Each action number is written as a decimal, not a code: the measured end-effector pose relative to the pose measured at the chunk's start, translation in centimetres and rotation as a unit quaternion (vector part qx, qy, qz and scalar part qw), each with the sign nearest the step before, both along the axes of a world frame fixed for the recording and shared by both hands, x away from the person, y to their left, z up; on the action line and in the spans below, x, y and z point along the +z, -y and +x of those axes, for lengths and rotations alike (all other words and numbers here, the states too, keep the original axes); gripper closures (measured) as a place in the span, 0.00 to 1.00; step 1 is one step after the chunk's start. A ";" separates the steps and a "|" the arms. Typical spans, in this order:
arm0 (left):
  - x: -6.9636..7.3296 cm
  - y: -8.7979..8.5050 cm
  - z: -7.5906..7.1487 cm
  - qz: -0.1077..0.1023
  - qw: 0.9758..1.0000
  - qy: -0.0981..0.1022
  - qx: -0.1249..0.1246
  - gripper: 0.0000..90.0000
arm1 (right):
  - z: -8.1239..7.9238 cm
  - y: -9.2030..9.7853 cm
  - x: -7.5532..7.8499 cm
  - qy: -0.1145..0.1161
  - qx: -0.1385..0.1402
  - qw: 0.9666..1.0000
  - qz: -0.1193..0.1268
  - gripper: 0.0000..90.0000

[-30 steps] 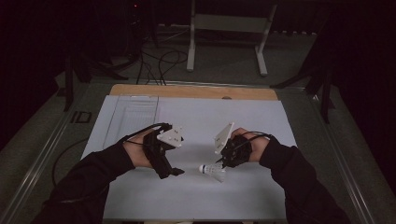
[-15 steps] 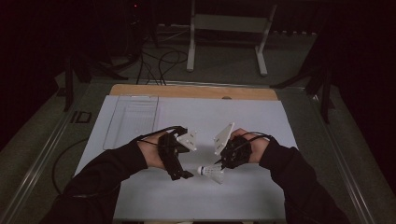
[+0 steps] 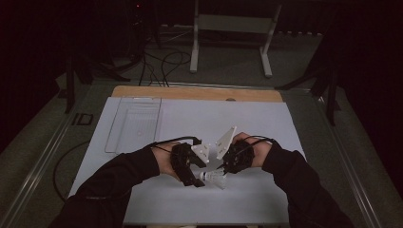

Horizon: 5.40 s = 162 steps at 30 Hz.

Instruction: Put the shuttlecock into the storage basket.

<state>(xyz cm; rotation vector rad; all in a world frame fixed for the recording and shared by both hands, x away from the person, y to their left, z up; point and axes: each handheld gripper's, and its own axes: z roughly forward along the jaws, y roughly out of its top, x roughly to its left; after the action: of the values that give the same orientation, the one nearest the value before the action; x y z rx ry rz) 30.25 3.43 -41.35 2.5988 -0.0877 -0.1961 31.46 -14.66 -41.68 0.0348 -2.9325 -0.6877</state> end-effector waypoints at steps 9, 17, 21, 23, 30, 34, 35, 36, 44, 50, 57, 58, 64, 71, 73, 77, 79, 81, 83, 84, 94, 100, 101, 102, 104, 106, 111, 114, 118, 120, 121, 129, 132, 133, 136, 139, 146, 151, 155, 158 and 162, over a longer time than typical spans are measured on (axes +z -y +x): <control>-0.4 0.3 0.1 0.008 1.000 -0.001 -0.017 0.61 | -0.1 -0.1 0.1 -0.005 0.003 1.000 0.001 1.00; -0.3 0.4 0.0 0.001 1.000 0.009 -0.030 0.72 | -0.2 -0.3 0.3 -0.002 0.005 1.000 0.004 1.00; -0.3 0.2 0.0 -0.002 0.999 0.013 -0.037 0.72 | -0.2 -0.4 0.3 -0.002 0.008 1.000 0.007 1.00; -0.3 0.2 0.1 -0.001 0.999 0.011 -0.043 0.73 | -0.2 -0.4 0.3 -0.003 0.009 1.000 0.008 0.99; -0.2 0.1 0.2 0.002 0.999 0.011 -0.045 0.73 | -0.2 -0.4 0.3 -0.005 0.008 1.000 0.011 0.98; -0.1 -0.2 0.4 -0.001 0.999 0.000 -0.043 0.73 | -0.1 -0.4 0.1 -0.009 0.006 1.000 0.011 0.93; -0.1 -0.2 0.4 0.000 0.999 0.000 -0.040 0.73 | -0.1 -0.5 0.1 -0.015 0.004 1.000 0.010 0.89; -0.1 -0.3 0.5 0.000 0.999 0.001 -0.040 0.73 | -0.1 -0.5 0.0 -0.024 0.003 1.000 0.011 0.83; 0.1 -0.9 0.4 0.008 0.999 -0.003 -0.035 0.73 | -0.1 -0.8 -1.1 -0.054 -0.069 0.996 -0.031 0.38; 0.0 -1.5 0.5 0.015 0.999 -0.011 -0.029 0.73 | 0.2 -0.2 -1.4 -0.046 -0.103 0.993 -0.018 0.29; -0.1 -2.4 0.7 0.017 1.000 -0.009 -0.020 0.73 | 0.5 0.8 -1.9 -0.034 -0.143 0.989 -0.002 0.09; -0.1 -2.6 0.8 0.017 1.000 -0.009 -0.019 0.73 | 0.6 1.0 -2.0 -0.031 -0.150 0.988 0.010 0.09; 0.1 -3.7 0.9 0.020 1.000 -0.012 -0.006 0.73 | 0.9 2.4 -2.7 -0.016 -0.176 0.983 0.037 0.09; 0.2 -5.0 1.1 0.022 1.000 -0.014 0.009 0.73 | 0.4 3.6 -3.8 -0.018 -0.193 0.980 0.035 0.09; 0.3 -5.4 1.2 0.022 1.000 -0.013 0.013 0.73 | 0.1 3.9 -4.1 -0.012 -0.196 0.980 0.034 0.10; 0.5 -6.3 1.3 0.019 0.999 -0.014 0.022 0.73 | -0.6 4.6 -4.3 0.014 -0.215 0.975 0.057 0.10; 0.7 -6.7 1.4 0.018 0.999 -0.014 0.027 0.73 | -1.0 5.0 -4.4 0.018 -0.222 0.973 0.066 0.10; 0.9 -7.1 1.5 0.018 0.999 -0.015 0.032 0.73 | -1.4 5.3 -4.5 0.024 -0.226 0.971 0.075 0.12; 1.0 -7.5 1.5 0.018 0.999 -0.015 0.037 0.73 | -1.7 5.6 -4.7 0.033 -0.232 0.969 0.078 0.12; 1.1 -7.7 1.6 0.018 0.999 -0.014 0.038 0.73 | -1.9 5.8 -4.8 0.031 -0.233 0.969 0.078 0.12; 2.1 -10.3 1.9 0.021 0.998 -0.011 0.063 0.73 | -3.4 7.3 -6.2 0.048 -0.262 0.960 0.086 0.14; 3.0 -12.0 2.4 0.022 0.996 -0.011 0.083 0.73 | -3.6 8.6 -6.6 0.062 -0.280 0.952 0.104 0.15; 3.1 -12.2 2.5 0.024 0.996 -0.012 0.086 0.73 | -3.7 8.9 -6.7 0.061 -0.285 0.950 0.108 0.16; 3.2 -12.4 2.6 0.025 0.996 -0.012 0.089 0.73 | -3.7 9.1 -6.7 0.061 -0.287 0.949 0.113 0.17; 3.4 -12.9 2.8 0.024 0.995 -0.017 0.097 0.73 | -3.9 9.6 -6.8 0.061 -0.295 0.946 0.121 0.17; 3.6 -13.3 3.0 0.022 0.994 -0.017 0.105 0.73 | -4.0 10.0 -6.8 0.067 -0.300 0.942 0.135 0.20; 4.2 -14.5 3.7 0.018 0.992 -0.018 0.124 0.73 | -4.3 10.8 -7.0 0.074 -0.314 0.934 0.150 0.20; 4.4 -15.2 3.9 0.018 0.990 -0.019 0.135 0.73 | -4.5 11.1 -7.3 0.068 -0.317 0.934 0.148 0.16; 4.9 -16.1 4.1 0.018 0.989 -0.016 0.148 0.73 | -4.7 11.6 -7.7 0.066 -0.322 0.932 0.154 0.15; 5.1 -16.6 4.2 0.017 0.988 -0.017 0.156 0.73 | -4.8 11.8 -7.9 0.069 -0.326 0.930 0.152 0.15; 5.2 -16.9 4.3 0.018 0.987 -0.016 0.161 0.73 | -4.8 11.9 -8.1 0.064 -0.327 0.931 0.151 0.15; 5.8 -19.1 4.9 0.014 0.979 -0.021 0.200 0.73 | -5.2 12.4 -9.2 0.070 -0.334 0.928 0.149 0.14; 5.9 -19.8 5.0 0.016 0.976 -0.023 0.218 0.73 | -5.2 12.5 -9.5 0.071 -0.334 0.929 0.144 0.12; 5.9 -20.0 5.0 0.017 0.974 -0.024 0.223 0.73 | -5.3 12.5 -9.6 0.078 -0.337 0.927 0.143 0.12; 5.9 -20.6 5.1 0.019 0.972 -0.019 0.234 0.73 | -5.4 12.5 -9.6 0.089 -0.337 0.926 0.146 0.12; 6.0 -21.1 5.2 0.018 0.969 -0.018 0.246 0.73 | -5.2 12.4 -9.7 0.079 -0.331 0.929 0.145 0.12; 6.6 -22.1 5.0 0.020 0.960 -0.013 0.279 0.73 | -5.2 12.3 -9.8 0.078 -0.325 0.931 0.149 0.12; 6.9 -23.0 5.0 0.012 0.953 -0.016 0.302 0.73 | -5.3 12.2 -9.8 0.079 -0.325 0.931 0.147 0.14; 6.9 -23.4 4.8 0.012 0.950 -0.010 0.312 0.73 | -5.3 12.1 -9.8 0.074 -0.323 0.932 0.147 0.15; 7.1 -23.9 4.7 0.007 0.947 -0.015 0.320 0.73 | -5.3 12.0 -9.9 0.074 -0.324 0.932 0.144 0.14; 7.0 -24.5 4.6 0.008 0.944 -0.020 0.330 0.73 | -5.3 12.0 -9.9 0.075 -0.323 0.932 0.145 0.14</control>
<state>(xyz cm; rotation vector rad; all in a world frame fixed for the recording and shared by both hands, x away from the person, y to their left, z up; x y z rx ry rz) 34.84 27.89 -34.34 2.4801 0.7896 -0.0036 26.18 -26.62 -51.54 -0.9204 -2.9349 -1.2442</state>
